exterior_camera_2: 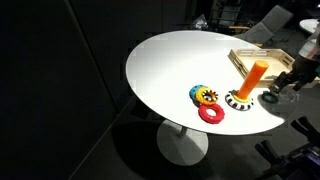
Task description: Pick up the clear ring and put it on the ring holder
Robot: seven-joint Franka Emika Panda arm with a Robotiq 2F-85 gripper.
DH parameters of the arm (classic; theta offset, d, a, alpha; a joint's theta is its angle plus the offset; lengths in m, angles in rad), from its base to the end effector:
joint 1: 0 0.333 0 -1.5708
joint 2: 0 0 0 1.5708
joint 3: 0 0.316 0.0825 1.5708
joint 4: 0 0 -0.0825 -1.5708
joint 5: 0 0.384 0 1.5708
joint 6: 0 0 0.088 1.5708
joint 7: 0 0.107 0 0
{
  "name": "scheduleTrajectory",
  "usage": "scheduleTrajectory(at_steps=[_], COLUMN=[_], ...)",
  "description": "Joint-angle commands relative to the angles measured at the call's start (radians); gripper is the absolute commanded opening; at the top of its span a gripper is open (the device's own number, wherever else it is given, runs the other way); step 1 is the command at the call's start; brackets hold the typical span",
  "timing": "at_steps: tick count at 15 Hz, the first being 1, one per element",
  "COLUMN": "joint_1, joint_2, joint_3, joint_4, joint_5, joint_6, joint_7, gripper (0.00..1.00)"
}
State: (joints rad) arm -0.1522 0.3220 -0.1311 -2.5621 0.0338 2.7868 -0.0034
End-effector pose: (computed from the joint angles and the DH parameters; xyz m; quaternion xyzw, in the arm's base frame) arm 0.4144 -0.1274 0.1426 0.9870 -0.1529 -0.0487 0.0088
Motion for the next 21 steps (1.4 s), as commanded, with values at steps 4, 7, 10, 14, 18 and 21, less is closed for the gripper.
scheduleTrajectory(at_steps=[4, 7, 10, 14, 18, 21], joint_1=[-0.016, -0.014, -0.005, 0.009, 0.011, -0.003], joint_2=[0.027, 0.024, 0.014, 0.000, -0.008, -0.002], joint_3=[0.034, 0.024, 0.006, -0.021, -0.034, -0.019], joint_4=[-0.001, -0.003, -0.005, -0.010, -0.012, -0.014], joint_5=[0.050, 0.042, 0.027, 0.006, 0.004, 0.023], joint_6=[0.064, 0.064, 0.047, 0.037, 0.031, 0.045], joint_7=[-0.009, -0.004, 0.008, 0.020, 0.019, 0.005], gripper=[1.00, 1.00, 1.00, 1.00, 1.00, 1.00])
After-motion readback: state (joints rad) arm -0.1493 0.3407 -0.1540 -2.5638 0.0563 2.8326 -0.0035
